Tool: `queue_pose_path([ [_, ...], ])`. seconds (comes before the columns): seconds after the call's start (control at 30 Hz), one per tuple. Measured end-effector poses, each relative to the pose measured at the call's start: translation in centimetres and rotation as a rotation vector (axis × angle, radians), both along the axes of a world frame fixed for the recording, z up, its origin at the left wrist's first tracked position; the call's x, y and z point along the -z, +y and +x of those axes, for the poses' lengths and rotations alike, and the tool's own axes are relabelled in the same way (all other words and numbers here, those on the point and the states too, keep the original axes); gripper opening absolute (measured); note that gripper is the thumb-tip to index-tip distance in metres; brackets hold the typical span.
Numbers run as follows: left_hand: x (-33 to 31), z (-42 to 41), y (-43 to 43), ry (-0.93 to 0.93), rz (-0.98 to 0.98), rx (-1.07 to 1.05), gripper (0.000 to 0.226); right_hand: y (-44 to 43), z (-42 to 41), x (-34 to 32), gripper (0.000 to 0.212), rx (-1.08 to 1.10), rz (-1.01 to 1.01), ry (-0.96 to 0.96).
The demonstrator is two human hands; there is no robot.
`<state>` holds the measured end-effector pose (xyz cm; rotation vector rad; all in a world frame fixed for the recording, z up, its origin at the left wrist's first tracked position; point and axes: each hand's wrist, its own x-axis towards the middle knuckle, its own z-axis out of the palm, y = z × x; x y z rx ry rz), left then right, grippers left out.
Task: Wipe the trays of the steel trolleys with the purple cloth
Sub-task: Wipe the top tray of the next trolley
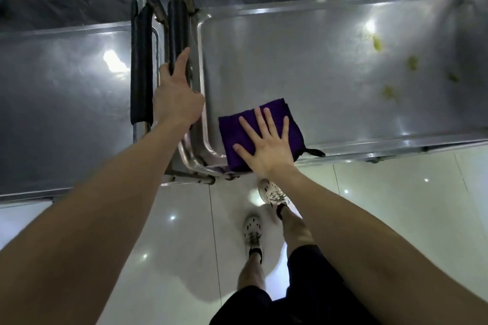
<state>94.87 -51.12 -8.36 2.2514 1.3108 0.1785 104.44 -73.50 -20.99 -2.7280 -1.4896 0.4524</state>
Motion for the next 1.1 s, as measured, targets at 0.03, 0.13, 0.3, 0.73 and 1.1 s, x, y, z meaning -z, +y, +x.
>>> queue_pose_path([
  [0.03,0.1,0.1,0.1,-0.001,0.003,0.004,0.102,-1.1,1.0,-0.1,0.083,0.037,-0.017,0.003],
  [0.13,0.0,0.1,0.2,0.001,-0.001,0.014,0.102,-4.3,4.6,-0.8,0.084,0.132,-0.072,0.035],
  [0.3,-0.7,0.3,-0.2,0.039,-0.026,0.009,0.109,-8.0,9.5,-2.3,0.085,0.276,-0.143,0.068],
  [0.73,0.5,0.3,0.7,0.031,0.062,0.02,0.102,-5.9,18.2,-2.9,0.087,0.414,-0.133,0.094],
  [1.1,0.2,0.4,1.1,0.026,0.084,-0.007,0.102,4.6,28.6,-1.3,0.095,0.464,-0.039,0.06],
])
